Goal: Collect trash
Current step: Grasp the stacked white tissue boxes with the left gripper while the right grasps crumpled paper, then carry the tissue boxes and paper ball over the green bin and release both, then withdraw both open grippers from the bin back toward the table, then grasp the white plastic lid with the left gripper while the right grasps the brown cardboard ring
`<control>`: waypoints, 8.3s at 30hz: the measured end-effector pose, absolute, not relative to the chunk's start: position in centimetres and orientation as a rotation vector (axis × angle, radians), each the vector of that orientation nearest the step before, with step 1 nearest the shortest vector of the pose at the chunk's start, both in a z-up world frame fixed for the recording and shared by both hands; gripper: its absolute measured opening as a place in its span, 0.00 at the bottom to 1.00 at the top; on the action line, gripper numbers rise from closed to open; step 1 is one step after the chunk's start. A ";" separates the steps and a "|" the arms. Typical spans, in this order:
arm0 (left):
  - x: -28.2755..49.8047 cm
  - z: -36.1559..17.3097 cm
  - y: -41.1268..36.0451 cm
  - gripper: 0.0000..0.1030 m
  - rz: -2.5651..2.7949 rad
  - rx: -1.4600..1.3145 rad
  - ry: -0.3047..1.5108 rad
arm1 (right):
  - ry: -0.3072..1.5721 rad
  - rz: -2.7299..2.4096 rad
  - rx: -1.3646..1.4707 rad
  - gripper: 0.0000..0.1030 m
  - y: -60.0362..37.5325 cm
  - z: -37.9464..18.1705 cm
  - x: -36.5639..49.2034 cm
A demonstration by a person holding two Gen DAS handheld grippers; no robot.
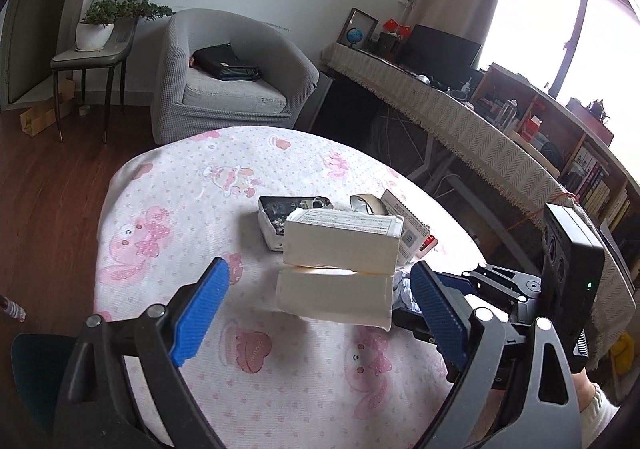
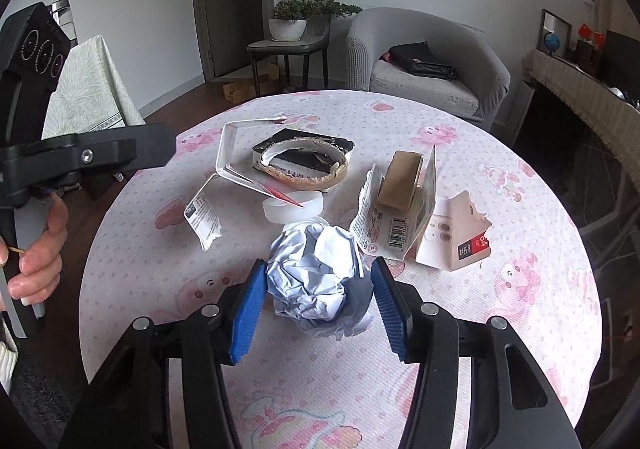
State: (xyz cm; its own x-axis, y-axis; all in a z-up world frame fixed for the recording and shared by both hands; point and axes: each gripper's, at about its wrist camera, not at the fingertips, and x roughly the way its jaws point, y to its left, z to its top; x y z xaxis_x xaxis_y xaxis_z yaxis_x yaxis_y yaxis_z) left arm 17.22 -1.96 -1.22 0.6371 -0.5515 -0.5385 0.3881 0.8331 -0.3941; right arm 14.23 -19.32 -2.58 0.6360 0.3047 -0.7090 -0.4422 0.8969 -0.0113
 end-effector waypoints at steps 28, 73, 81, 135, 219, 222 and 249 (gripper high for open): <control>20.6 -4.4 -4.0 0.89 -0.721 -0.367 0.857 | 0.786 0.498 0.072 0.46 -26.2 -1.8 14.2; 12.6 0.7 10.3 0.73 -0.229 -0.189 0.646 | 0.732 0.621 0.077 0.46 -12.0 1.9 15.9; 12.0 -1.2 14.3 0.73 -0.145 -0.148 0.705 | 0.743 0.673 0.050 0.46 -7.6 1.8 16.0; 3.8 -4.4 31.9 0.67 0.095 -0.309 0.817 | 0.995 0.847 -0.159 0.46 18.4 -9.5 15.4; 12.5 3.3 5.3 0.69 -0.264 -0.182 0.642 | 0.678 0.450 -0.104 0.51 -14.8 2.3 16.1; 12.9 2.9 3.7 0.69 -0.290 -0.173 0.654 | 0.681 0.420 -0.098 0.50 -16.7 2.0 16.1; 21.2 -4.3 -9.7 0.59 -0.415 -0.183 0.879 | 0.774 0.452 -0.037 0.49 -26.7 0.3 17.2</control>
State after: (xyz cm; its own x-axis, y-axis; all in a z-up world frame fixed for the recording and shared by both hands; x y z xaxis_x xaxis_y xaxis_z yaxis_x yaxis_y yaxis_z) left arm 21.21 -9.65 -4.32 0.5649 -0.4252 -0.7072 0.2768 0.9050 -0.3230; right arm 17.23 -26.74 0.27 0.6245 0.3807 -0.6819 -0.4074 0.9038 0.1315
